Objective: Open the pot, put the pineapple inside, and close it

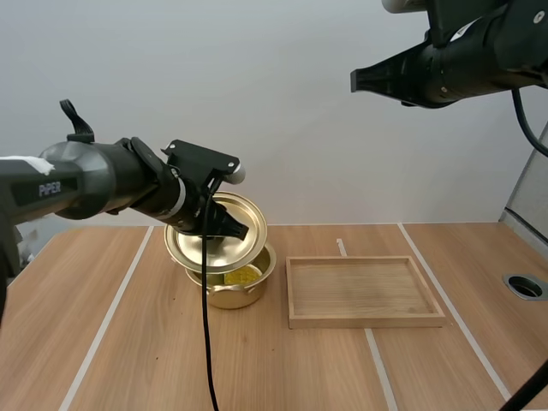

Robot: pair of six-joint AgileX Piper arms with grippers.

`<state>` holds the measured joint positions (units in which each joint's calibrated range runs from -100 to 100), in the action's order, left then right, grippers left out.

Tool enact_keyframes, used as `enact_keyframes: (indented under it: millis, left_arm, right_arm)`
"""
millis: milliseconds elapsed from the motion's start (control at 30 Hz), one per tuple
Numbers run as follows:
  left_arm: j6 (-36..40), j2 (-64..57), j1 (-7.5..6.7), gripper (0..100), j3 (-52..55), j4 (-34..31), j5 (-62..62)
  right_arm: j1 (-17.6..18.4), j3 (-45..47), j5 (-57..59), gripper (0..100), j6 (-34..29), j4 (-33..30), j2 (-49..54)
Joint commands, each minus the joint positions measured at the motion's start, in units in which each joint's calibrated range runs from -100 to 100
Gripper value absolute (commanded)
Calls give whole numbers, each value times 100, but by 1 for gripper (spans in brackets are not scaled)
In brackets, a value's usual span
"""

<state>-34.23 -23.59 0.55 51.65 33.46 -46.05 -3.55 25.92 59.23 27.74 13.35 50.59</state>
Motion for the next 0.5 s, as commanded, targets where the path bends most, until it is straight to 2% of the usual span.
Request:
enact_keyframes:
  millis: [0, 233, 467]
  left_arm:
    - [-266, 188, -10, 0, 93, 330, 296]
    - [-551, 742, -10, 0, 93, 448, 358]
    - [-1027, 1084, -10, 0, 93, 980, 358]
  right_arm:
    - [-26, -29, -35, 0, -17, -7, 72]
    - [-26, -29, -35, 0, -17, -7, 72]
    - [-26, -29, -35, 0, -17, -7, 72]
